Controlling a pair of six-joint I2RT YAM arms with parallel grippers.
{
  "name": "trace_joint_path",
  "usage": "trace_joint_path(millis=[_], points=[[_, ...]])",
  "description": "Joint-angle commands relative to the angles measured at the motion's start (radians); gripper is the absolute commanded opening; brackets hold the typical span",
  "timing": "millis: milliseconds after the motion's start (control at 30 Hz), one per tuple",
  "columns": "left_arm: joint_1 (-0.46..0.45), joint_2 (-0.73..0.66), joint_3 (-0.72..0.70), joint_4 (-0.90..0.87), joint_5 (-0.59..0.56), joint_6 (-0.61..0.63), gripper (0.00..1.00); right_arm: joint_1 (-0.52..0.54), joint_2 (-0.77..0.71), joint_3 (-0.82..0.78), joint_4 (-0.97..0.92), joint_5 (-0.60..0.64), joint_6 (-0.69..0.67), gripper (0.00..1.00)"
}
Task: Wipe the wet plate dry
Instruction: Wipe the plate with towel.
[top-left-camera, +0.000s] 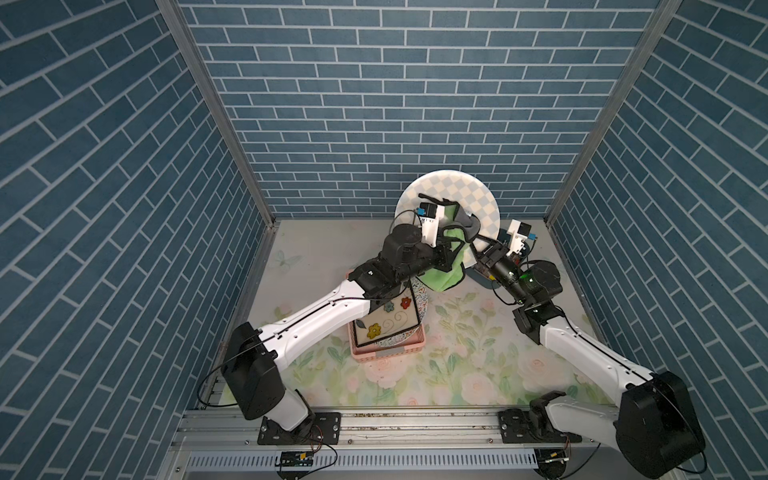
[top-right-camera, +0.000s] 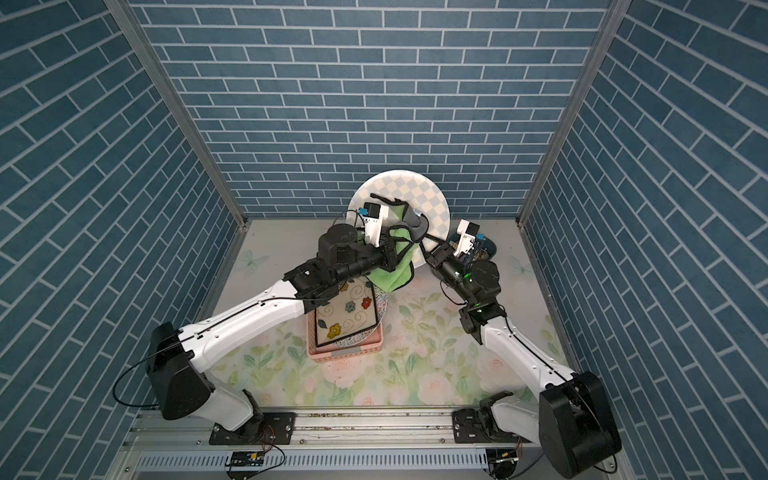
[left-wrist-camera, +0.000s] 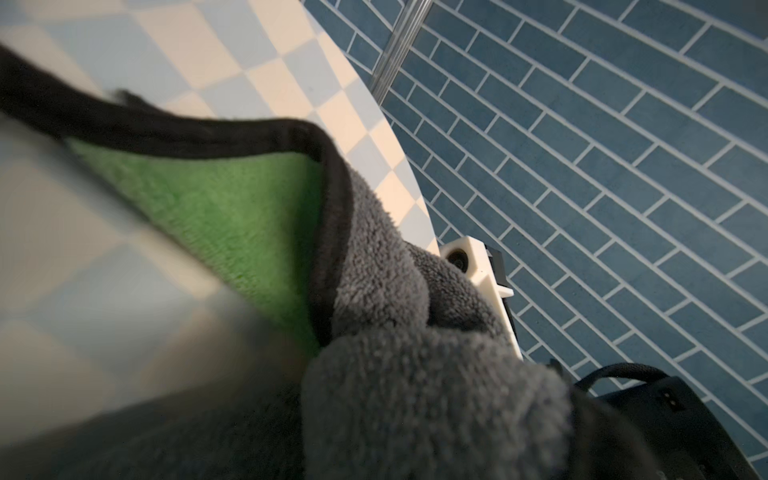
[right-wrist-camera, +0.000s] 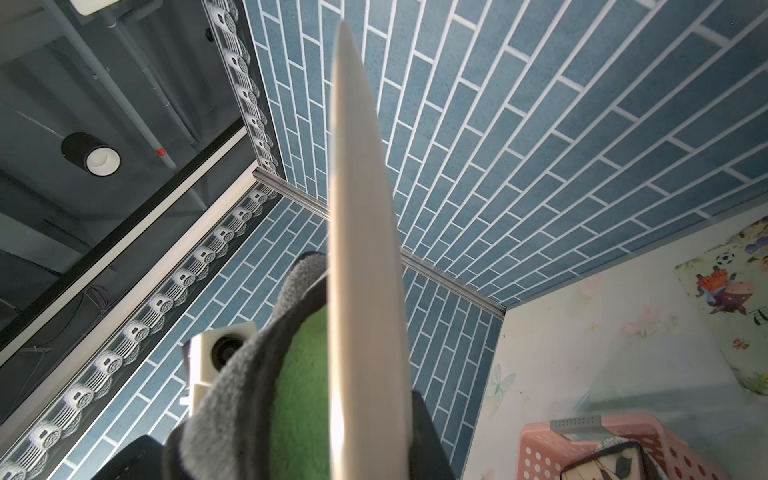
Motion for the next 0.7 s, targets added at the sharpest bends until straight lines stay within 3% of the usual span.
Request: trace_joint_path(millis=[0, 233, 367, 433, 500, 667], points=[[0.14, -0.079, -0.092, -0.05, -0.092, -0.106, 0.0, -0.022, -0.116, 0.048, 0.214, -0.035, 0.048, 0.0], [0.082, -0.07, -0.136, -0.027, -0.053, -0.117, 0.0, 0.054, -0.063, 0.115, 0.237, -0.135, -0.058, 0.0], [0.286, -0.159, -0.134, 0.031, -0.006, -0.199, 0.0, 0.087, -0.084, 0.172, 0.047, -0.242, -0.219, 0.0], [0.331, -0.157, -0.069, 0.004, -0.008, -0.149, 0.0, 0.091, -0.105, 0.173, -0.028, -0.287, -0.265, 0.0], [0.298, -0.101, 0.033, -0.04, 0.034, -0.085, 0.0, 0.096, -0.113, 0.164, -0.042, -0.345, -0.275, 0.0], [0.08, 0.099, 0.183, -0.129, 0.09, 0.036, 0.0, 0.1, -0.098, 0.206, -0.094, -0.401, -0.33, 0.0]])
